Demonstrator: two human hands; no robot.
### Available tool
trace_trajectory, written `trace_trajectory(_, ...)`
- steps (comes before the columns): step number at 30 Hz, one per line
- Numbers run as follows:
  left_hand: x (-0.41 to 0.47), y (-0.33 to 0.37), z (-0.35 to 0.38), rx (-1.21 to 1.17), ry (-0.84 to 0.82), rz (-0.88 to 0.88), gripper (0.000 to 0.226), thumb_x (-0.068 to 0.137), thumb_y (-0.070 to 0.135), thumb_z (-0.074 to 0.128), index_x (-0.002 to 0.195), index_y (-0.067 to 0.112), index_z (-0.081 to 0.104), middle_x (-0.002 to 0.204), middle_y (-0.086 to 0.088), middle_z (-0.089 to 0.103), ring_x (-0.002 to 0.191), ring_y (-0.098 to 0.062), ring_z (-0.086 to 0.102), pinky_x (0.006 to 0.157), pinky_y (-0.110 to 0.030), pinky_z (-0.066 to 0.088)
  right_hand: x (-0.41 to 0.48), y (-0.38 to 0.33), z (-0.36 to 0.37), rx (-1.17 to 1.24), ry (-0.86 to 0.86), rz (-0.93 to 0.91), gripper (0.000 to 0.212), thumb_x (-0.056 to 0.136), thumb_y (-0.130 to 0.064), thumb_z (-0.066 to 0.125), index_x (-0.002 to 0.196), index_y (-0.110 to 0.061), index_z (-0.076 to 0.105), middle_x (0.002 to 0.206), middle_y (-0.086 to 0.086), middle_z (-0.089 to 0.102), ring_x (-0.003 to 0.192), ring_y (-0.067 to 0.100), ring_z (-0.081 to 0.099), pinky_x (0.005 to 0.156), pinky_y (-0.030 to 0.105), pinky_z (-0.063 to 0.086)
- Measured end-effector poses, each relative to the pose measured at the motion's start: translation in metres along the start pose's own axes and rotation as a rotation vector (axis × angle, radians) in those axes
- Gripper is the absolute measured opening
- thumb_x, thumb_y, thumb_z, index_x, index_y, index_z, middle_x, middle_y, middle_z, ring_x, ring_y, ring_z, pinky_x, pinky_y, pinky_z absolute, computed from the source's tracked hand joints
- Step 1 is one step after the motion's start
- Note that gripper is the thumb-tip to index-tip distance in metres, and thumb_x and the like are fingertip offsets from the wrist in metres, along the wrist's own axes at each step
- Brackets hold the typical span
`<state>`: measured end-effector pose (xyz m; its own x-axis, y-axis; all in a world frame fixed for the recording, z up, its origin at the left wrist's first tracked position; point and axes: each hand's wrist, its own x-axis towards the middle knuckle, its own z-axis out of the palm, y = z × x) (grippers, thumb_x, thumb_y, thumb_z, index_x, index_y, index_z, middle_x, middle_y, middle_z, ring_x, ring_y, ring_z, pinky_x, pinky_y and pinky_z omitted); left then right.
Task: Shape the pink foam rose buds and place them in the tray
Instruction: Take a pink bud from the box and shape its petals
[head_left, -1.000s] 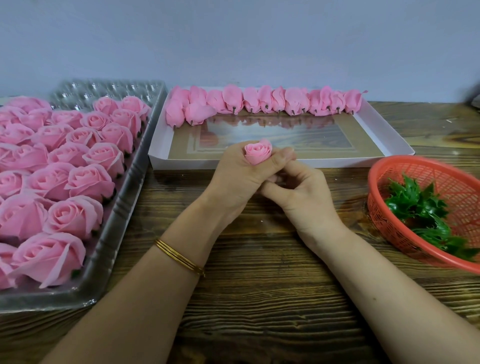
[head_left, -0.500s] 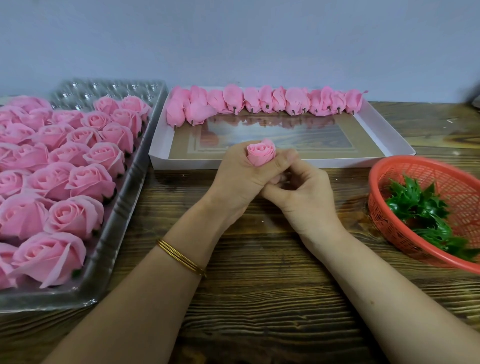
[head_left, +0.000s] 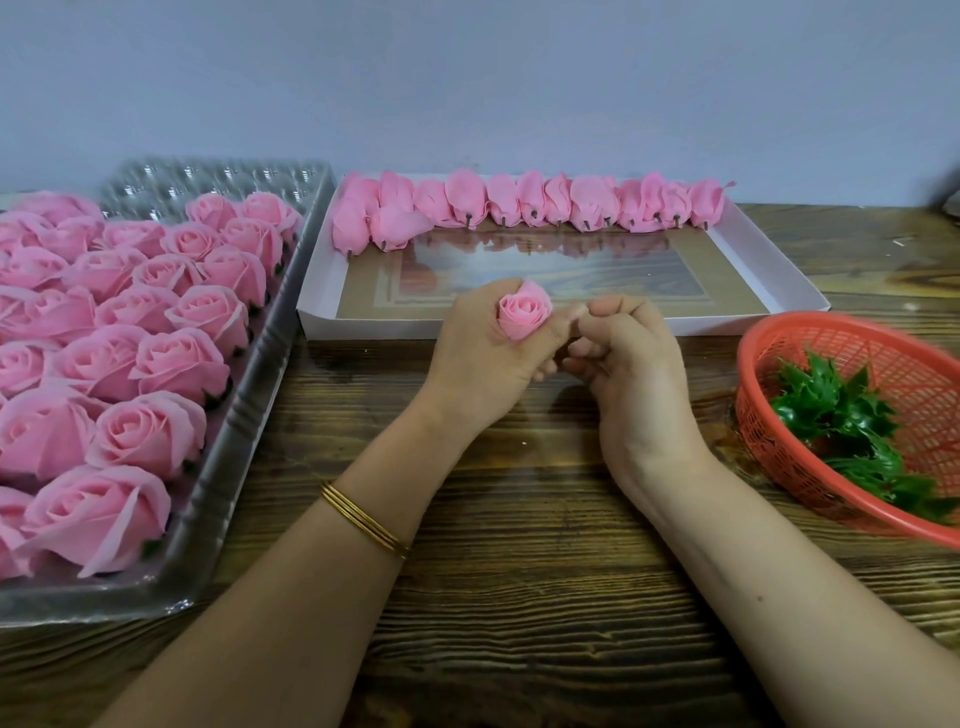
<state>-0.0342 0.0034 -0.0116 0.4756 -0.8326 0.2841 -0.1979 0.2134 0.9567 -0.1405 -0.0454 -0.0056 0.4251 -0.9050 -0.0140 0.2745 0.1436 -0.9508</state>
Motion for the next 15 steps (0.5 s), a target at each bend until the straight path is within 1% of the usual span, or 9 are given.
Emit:
trace_trajectory(2, 0.0004, -0.0008, 0.0, 0.06, -0.01, 0.008, 0.023, 0.086, 0.009, 0.072, 0.073, 0.004, 0.054, 0.057, -0.002, 0.053, 0.05, -0.011, 0.049, 0.049, -0.027, 0.042, 0.001, 0.0011, 0.0006, 0.019, -0.002, 0.014, 0.024, 0.065, -0.019, 0.06, 0.088, -0.016, 0.053, 0.072, -0.001, 0.049, 0.067, 0.011, 0.051, 0.069, 0.026, 0.044)
trace_trajectory(4, 0.0011, -0.0015, 0.0002, 0.093, -0.016, 0.015, 0.028, 0.082, 0.011, 0.076, 0.07, 0.01, 0.051, 0.059, -0.001, 0.05, 0.054, -0.012, 0.045, 0.053, -0.03, 0.039, 0.0015, 0.0016, 0.0001, 0.019, -0.015, 0.022, 0.024, 0.067, -0.021, 0.062, 0.089, -0.016, 0.055, 0.071, -0.002, 0.051, 0.067, 0.01, 0.052, 0.067, 0.024, 0.045)
trace_trajectory(5, 0.0013, -0.0016, 0.0003, 0.104, -0.012, 0.017, 0.031, 0.08, 0.011, 0.078, 0.069, 0.013, 0.049, 0.059, 0.004, 0.05, 0.054, -0.01, 0.045, 0.054, -0.028, 0.039, 0.0014, 0.0014, 0.0, 0.018, -0.024, 0.023, 0.023, 0.068, -0.022, 0.063, 0.088, -0.016, 0.056, 0.071, -0.003, 0.053, 0.066, 0.009, 0.054, 0.064, 0.023, 0.046)
trace_trajectory(7, 0.0005, -0.002, 0.0013, 0.115, -0.008, 0.012, 0.034, 0.076, 0.01, 0.08, 0.069, 0.019, 0.049, 0.056, 0.012, 0.053, 0.053, -0.003, 0.047, 0.053, -0.018, 0.04, 0.0007, 0.0012, 0.0002, 0.025, -0.045, 0.03, 0.021, 0.069, -0.025, 0.066, 0.085, -0.016, 0.057, 0.074, -0.001, 0.058, 0.068, 0.01, 0.058, 0.061, 0.021, 0.047)
trace_trajectory(9, -0.001, -0.0023, 0.0021, 0.104, -0.019, -0.005, 0.034, 0.073, 0.009, 0.082, 0.071, 0.019, 0.05, 0.055, 0.015, 0.056, 0.053, -0.001, 0.05, 0.054, -0.015, 0.041, 0.0005, 0.002, 0.0004, 0.028, -0.06, 0.047, 0.024, 0.07, -0.026, 0.07, 0.086, -0.013, 0.059, 0.082, 0.006, 0.062, 0.078, 0.016, 0.06, 0.066, 0.025, 0.049)
trace_trajectory(10, -0.0015, -0.0023, 0.0026, 0.099, -0.031, -0.011, 0.034, 0.072, 0.009, 0.083, 0.072, 0.018, 0.05, 0.056, 0.016, 0.058, 0.054, -0.001, 0.052, 0.055, -0.016, 0.042, 0.0006, 0.0025, 0.0006, 0.027, -0.062, 0.059, 0.027, 0.071, -0.025, 0.072, 0.09, -0.011, 0.06, 0.087, 0.01, 0.063, 0.082, 0.019, 0.061, 0.07, 0.028, 0.05)
trace_trajectory(13, -0.0019, -0.0015, 0.0027, 0.103, -0.062, -0.027, 0.033, 0.07, 0.008, 0.082, 0.075, 0.016, 0.051, 0.064, 0.009, 0.06, 0.059, -0.007, 0.054, 0.059, -0.024, 0.046, 0.001, 0.0043, 0.001, 0.04, -0.056, 0.092, 0.03, 0.08, -0.016, 0.075, 0.104, -0.005, 0.06, 0.098, 0.017, 0.063, 0.092, 0.024, 0.063, 0.084, 0.037, 0.051)
trace_trajectory(15, -0.0024, -0.0002, 0.0027, 0.114, -0.064, -0.034, 0.035, 0.071, 0.007, 0.082, 0.074, 0.018, 0.048, 0.066, 0.005, 0.058, 0.06, -0.009, 0.053, 0.059, -0.025, 0.046, 0.0015, 0.0052, 0.0003, 0.05, -0.048, 0.106, 0.029, 0.082, -0.013, 0.073, 0.106, -0.004, 0.06, 0.1, 0.019, 0.062, 0.094, 0.025, 0.063, 0.089, 0.04, 0.05)
